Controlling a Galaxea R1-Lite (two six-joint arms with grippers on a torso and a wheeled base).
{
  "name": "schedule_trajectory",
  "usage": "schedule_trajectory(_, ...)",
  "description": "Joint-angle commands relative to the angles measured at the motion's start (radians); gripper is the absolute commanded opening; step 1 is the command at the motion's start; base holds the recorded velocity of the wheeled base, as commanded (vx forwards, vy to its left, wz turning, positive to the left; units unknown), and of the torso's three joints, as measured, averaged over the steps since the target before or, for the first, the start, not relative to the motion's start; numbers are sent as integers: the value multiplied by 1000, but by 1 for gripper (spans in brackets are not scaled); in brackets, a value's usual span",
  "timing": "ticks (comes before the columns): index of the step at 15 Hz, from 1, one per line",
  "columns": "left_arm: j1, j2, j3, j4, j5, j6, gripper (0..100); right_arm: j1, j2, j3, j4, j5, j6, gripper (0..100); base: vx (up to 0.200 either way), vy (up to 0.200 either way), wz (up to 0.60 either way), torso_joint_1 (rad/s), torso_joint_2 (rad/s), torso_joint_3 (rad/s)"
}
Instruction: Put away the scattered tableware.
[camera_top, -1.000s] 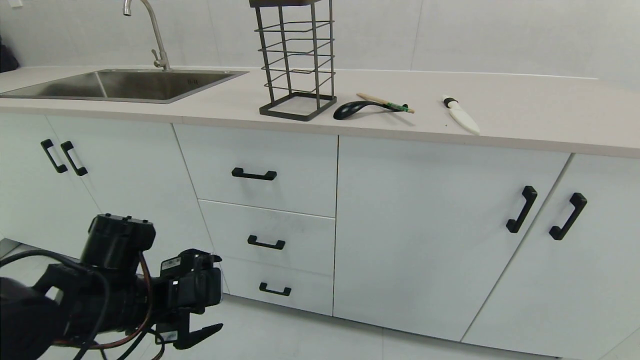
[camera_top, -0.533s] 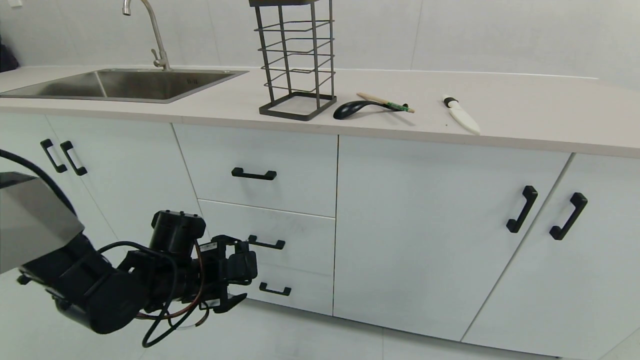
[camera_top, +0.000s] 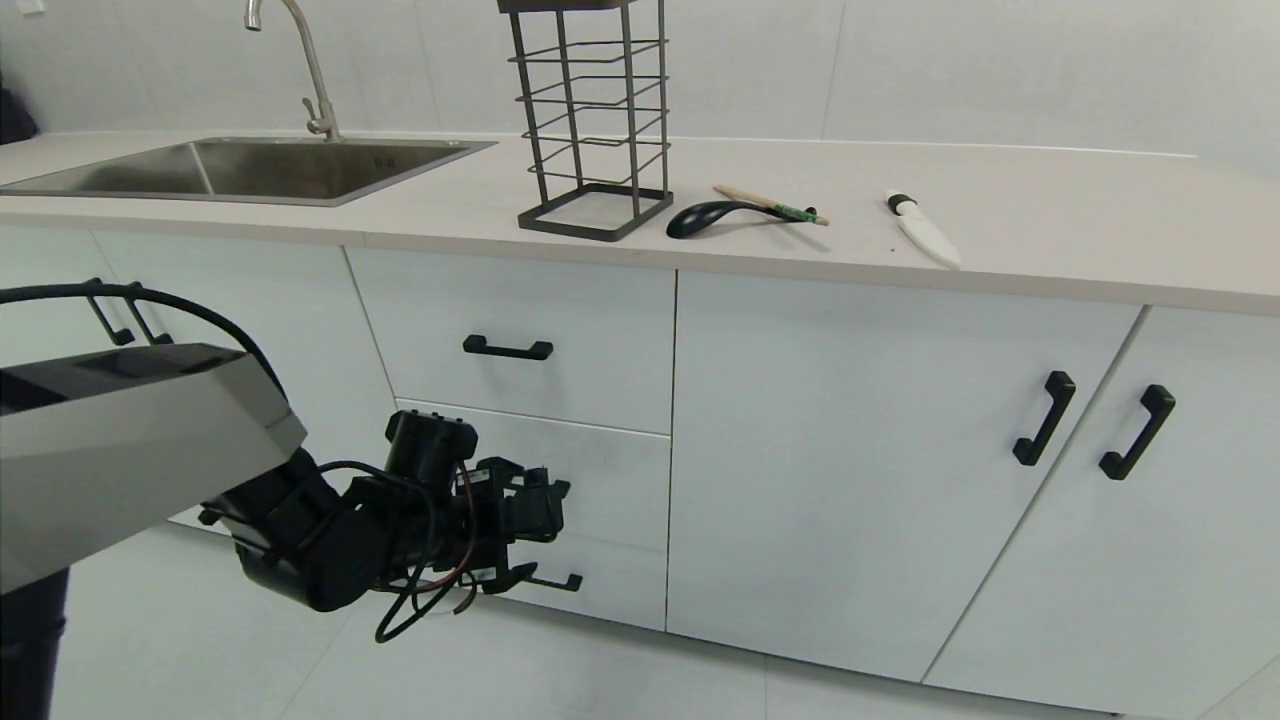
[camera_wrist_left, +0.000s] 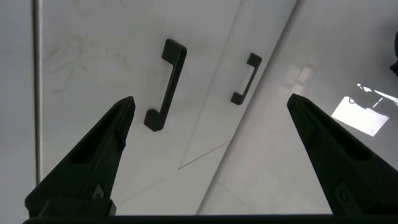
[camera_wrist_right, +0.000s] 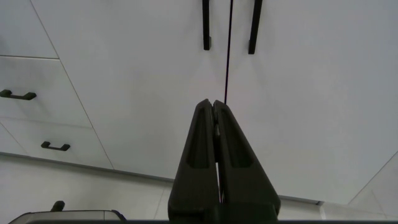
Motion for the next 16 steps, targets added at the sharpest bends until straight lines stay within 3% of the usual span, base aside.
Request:
schedule_trajectory(1,-2,83,-42,0,-2,0,100,0,1,0,0,0,0,0,0,0,0,0,0,0)
schedule_trajectory(3,-4,106,-45,0,-2,0,100,0,1,0,0,0,0,0,0,0,0,0,0,0)
schedule_trajectory(16,27,325,-306,24,-22,0,100,0,1,0,0,0,0,0,0,0,0,0,0,0)
